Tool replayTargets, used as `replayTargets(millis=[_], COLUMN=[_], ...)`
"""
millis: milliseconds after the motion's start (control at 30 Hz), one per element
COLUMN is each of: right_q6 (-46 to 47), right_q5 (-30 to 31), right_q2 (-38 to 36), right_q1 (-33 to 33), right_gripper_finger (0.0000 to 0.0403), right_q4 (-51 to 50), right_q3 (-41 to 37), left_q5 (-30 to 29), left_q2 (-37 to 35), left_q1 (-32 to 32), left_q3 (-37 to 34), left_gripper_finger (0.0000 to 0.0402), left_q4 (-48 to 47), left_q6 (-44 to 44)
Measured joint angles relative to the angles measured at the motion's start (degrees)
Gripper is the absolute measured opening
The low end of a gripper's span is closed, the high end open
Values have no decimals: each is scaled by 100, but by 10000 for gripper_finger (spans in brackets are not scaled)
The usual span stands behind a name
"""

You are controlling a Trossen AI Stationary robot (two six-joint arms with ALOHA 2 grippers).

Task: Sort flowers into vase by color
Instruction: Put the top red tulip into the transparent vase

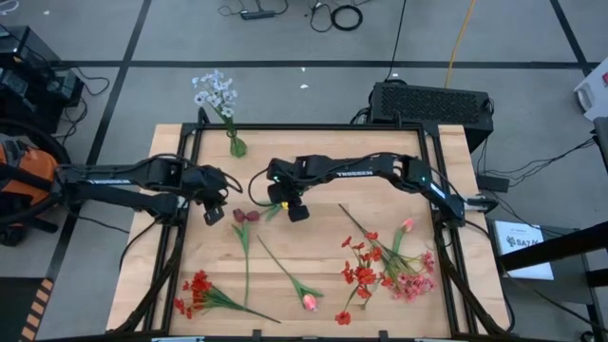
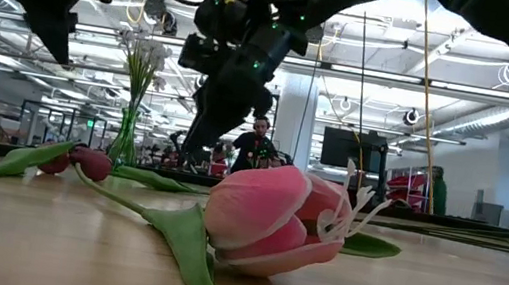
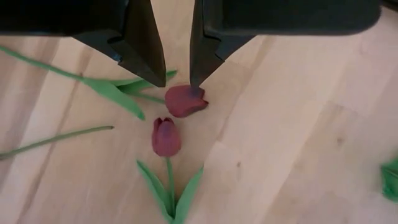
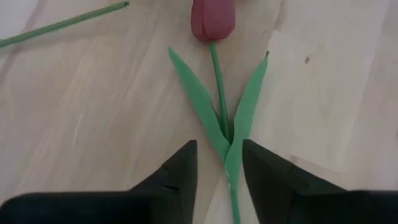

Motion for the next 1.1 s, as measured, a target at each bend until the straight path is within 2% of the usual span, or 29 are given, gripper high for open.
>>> replayTargets(millis=[233,433,567,733,967,1100], right_q6=[110,296,420,693,1896,2640], right_q5=[9,-12,-65,-33,666,1400], right_q2=[310,640,713,674,423,-228], right_q1=[-120,-178,-175,-150,-194,-200], right_gripper_finger=[167,171,134,19,4,3], right_q4=[408,342,213,100,11,-100], right_q3=[4,16,35,28,90,139], left_q5=[-262,-491,-583,-664,-670,-669], left_q2=[-205,-229,-229,-229,-226,-221], left_q1=[2,2,7,7,7,7], left_q3=[0,0,0,0,2,2], left_gripper_finger=[79,79,79,79,79,79], left_q4=[24,22,45,44,44,109], left_q6=[245,598,928,978,937,934])
